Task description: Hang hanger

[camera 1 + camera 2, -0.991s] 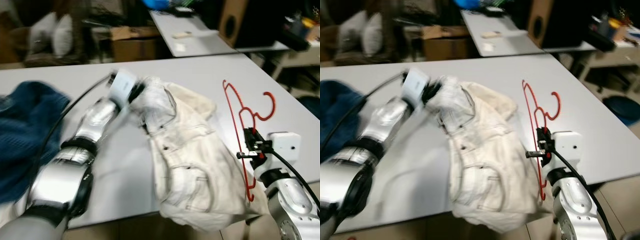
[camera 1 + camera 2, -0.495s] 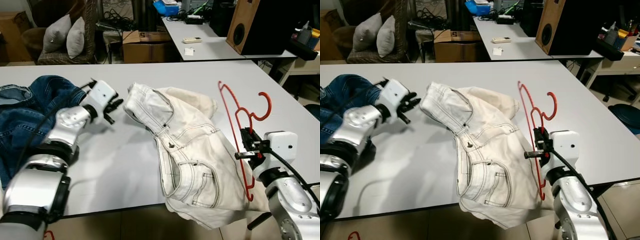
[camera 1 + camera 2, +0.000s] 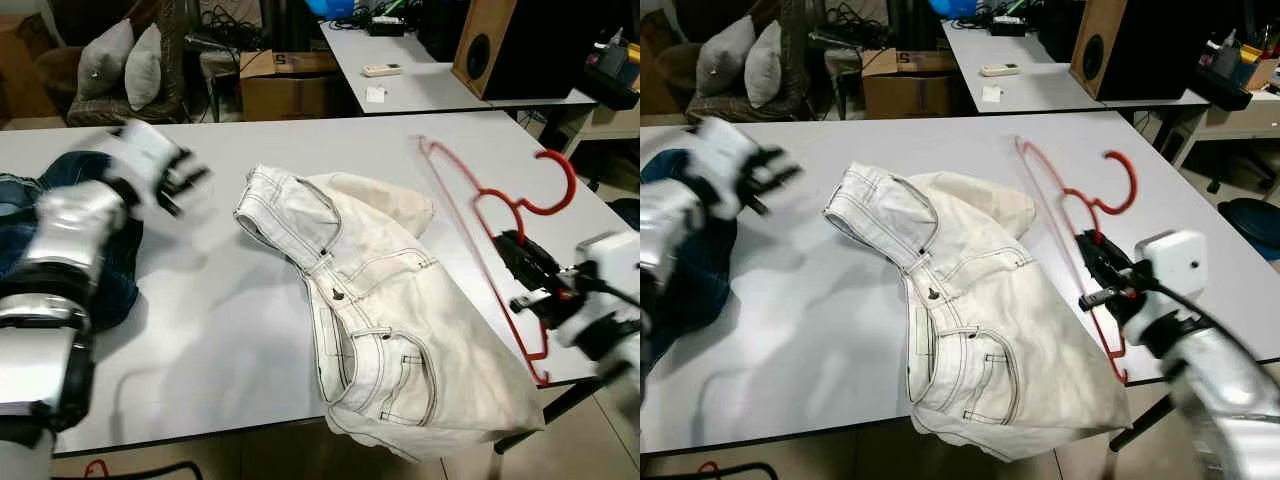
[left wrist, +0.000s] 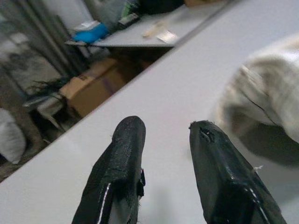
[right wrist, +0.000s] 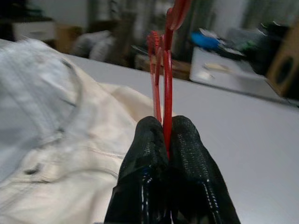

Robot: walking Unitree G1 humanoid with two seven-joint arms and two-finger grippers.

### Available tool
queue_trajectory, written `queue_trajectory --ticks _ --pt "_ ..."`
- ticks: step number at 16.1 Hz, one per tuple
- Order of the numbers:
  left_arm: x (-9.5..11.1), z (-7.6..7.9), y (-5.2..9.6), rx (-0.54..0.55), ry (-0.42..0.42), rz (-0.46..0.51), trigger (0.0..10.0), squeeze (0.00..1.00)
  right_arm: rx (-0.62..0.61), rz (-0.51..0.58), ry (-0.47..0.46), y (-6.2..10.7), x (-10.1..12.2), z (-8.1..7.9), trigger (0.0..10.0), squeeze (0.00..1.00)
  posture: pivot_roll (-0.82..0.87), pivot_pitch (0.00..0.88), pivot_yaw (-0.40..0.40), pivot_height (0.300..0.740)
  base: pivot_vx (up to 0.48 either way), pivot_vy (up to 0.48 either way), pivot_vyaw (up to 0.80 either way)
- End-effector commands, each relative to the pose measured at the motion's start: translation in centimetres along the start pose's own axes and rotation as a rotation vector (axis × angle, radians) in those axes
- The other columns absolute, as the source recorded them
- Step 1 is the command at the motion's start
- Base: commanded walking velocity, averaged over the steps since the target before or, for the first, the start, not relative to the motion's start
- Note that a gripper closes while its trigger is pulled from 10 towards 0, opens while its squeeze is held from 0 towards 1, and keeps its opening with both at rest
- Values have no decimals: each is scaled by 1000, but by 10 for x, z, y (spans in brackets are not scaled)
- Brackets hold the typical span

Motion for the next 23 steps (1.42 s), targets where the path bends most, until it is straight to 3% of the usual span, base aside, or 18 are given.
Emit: queue_trajectory --ticks 1,2,4,5,7,8,9,11,12,13,14,17,19,21,23 --pt "28 -21 7 49 31 89 10000 0 134 0 35 10 11 -9 10000 0 -36 0 5 740 0 0 0" --pt "37 -31 13 70 60 126 10000 0 230 -26 69 18 14 -14 10000 0 -33 0 -1 740 0 0 0" --pt "46 -33 18 26 71 156 10000 0 359 -111 116 31 9 -20 10000 0 -28 0 -8 740 0 0 0" --pt "52 -15 18 -124 90 182 10000 0 468 -196 164 46 5 -23 10000 0 -26 0 -8 740 0 0 0" --pt "55 5 21 -253 81 191 10000 0 518 -250 166 57 4 -22 10000 0 -29 0 -5 740 0 0 0" --pt "52 31 28 -380 69 177 10000 0 573 -296 186 65 5 -26 10000 0 -36 0 0 740 0 0 0" --pt "51 39 30 -411 69 172 10000 0 594 -307 201 67 4 -30 10000 0 -36 0 0 740 0 0 0" --pt "42 74 38 -514 93 152 10000 0 647 -330 225 64 -7 -53 10000 0 -41 0 7 740 0 0 0" --pt "40 80 40 -526 100 145 10000 0 640 -341 226 63 -12 -55 10000 0 -41 0 7 740 0 0 0" --pt "36 95 47 -546 122 130 10000 0 585 -405 270 56 -34 -56 10000 0 -36 4 8 740 0 0 0" --pt "36 100 50 -549 135 124 10000 0 575 -447 342 55 -46 -55 10000 0 -34 8 6 740 0 0 0" --pt "38 106 55 -540 157 122 10000 0 536 -493 433 50 -67 -55 10000 0 -24 16 3 740 0 0 0" --pt "39 111 58 -535 170 120 10000 0 421 -443 424 35 -72 -48 10000 0 -23 19 4 740 0 0 0" --pt "41 120 62 -549 185 116 10000 0 373 -444 499 28 -81 -39 10000 0 -20 25 9 740 0 0 0" --pt "42 133 66 -569 200 114 10000 0 348 -447 654 17 -85 -14 10000 0 -19 24 5 740 0 0 0"
Point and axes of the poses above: a point about 5 cm out from each wrist's last joint towards the gripper, its own y axis pointing back from the gripper into the wrist, its own x axis along the axis of the wrist's last joint, z = x × y, the point moved 5 cm from there along -y, pointing out of the wrist towards the gripper, and after that the axes turned 6 degrees about y, right-handed, at the moved point
